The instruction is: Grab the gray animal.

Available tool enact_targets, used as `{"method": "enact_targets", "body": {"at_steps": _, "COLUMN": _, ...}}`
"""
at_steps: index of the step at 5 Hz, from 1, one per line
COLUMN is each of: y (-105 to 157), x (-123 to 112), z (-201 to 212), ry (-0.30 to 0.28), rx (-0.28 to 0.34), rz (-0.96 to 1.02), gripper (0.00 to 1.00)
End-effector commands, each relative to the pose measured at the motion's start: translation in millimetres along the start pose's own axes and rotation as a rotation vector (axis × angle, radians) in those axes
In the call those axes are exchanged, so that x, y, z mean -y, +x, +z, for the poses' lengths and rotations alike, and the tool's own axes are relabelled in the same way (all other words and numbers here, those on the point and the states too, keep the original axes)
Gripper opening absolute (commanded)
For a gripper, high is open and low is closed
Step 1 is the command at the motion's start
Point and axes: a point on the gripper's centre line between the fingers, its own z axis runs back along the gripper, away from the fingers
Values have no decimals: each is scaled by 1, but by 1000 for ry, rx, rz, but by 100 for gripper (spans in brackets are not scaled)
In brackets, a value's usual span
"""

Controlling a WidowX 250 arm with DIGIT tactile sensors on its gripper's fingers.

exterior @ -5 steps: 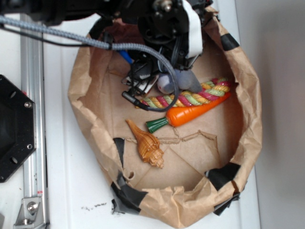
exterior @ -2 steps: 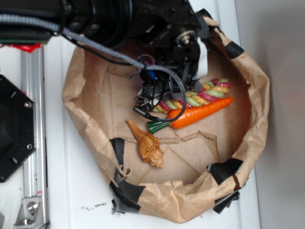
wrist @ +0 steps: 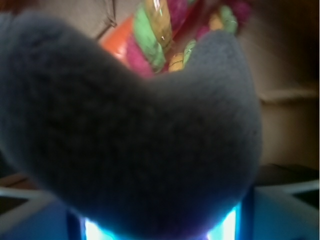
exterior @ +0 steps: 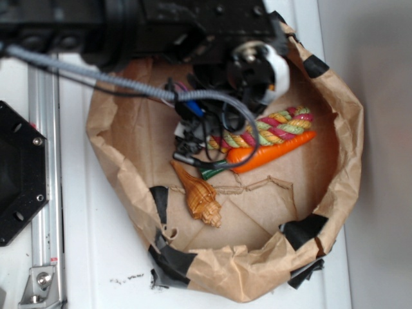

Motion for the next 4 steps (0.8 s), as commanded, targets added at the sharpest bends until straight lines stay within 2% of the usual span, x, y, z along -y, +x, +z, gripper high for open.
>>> {"method": "enact_targets", "body": {"at_steps": 1, "y": 34, "x": 47, "z": 81, "ry": -34, "rx": 79, "rz": 381, "gripper": 0}}
{"method": "enact_targets", "body": {"at_steps": 2, "y": 42, "x": 63, "z": 77, "ry": -98, "rx": 252, "rz": 530, "gripper": 0}}
{"method": "enact_targets", "body": {"at_steps": 3, "y": 50, "x": 65, "z": 74, "ry": -87, "rx": 282, "rz": 527, "gripper": 0}}
{"method": "enact_targets", "body": {"at_steps": 4, "y": 51, "x": 61, "z": 74, "ry": -74, "rx": 283, "rz": 533, "gripper": 0}}
